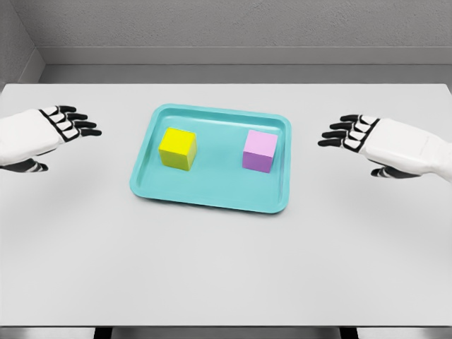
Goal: Push two cubes
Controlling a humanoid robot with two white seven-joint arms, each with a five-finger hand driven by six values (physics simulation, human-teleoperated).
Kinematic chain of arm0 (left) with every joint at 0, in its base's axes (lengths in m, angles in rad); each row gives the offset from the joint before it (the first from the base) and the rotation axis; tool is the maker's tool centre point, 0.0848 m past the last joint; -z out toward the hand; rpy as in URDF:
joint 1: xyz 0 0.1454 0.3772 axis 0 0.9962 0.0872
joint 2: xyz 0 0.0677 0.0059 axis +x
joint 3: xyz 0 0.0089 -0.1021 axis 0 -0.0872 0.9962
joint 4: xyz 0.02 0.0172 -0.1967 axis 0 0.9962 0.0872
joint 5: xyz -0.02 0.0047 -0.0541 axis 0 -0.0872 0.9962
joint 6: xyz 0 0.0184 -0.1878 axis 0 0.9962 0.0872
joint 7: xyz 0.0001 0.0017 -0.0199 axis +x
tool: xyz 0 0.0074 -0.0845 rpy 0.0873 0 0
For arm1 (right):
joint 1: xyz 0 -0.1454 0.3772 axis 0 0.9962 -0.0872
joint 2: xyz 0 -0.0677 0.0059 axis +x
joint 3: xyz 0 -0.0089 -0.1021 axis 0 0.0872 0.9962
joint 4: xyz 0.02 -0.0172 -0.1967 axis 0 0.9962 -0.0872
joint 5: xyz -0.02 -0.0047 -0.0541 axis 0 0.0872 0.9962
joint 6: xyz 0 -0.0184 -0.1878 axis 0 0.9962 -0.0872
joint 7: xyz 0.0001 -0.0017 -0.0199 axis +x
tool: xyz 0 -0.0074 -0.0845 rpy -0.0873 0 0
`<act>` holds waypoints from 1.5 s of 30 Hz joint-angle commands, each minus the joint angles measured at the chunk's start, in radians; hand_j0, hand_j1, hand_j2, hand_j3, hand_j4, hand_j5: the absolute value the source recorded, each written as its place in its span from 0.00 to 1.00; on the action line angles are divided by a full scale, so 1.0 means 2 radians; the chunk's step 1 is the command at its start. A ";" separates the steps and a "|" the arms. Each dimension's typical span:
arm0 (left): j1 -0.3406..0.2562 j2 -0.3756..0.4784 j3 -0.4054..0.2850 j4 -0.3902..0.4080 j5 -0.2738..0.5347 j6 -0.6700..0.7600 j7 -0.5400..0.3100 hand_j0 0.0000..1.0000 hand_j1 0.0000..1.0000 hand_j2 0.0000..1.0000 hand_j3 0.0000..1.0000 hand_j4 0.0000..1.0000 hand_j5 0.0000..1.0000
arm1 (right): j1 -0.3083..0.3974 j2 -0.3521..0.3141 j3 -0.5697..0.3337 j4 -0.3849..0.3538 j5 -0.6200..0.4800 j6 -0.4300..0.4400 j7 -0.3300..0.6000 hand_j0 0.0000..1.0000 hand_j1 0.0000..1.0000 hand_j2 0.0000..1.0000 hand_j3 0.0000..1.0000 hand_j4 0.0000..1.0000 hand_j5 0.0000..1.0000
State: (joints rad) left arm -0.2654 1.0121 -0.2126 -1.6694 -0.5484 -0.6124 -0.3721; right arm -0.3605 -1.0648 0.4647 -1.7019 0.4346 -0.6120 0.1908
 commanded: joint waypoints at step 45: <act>-0.235 -0.110 -0.240 0.141 -0.115 0.001 -0.054 0.80 0.80 0.80 0.80 0.80 0.80 | -0.167 0.213 0.071 0.155 0.106 0.001 0.210 0.52 0.52 0.52 0.52 0.52 0.52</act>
State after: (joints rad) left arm -0.7394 0.8069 -0.6917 -1.4182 -0.7817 -0.6125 -0.4802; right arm -0.6949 -0.6500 0.6023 -1.4124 0.6502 -0.6135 0.6112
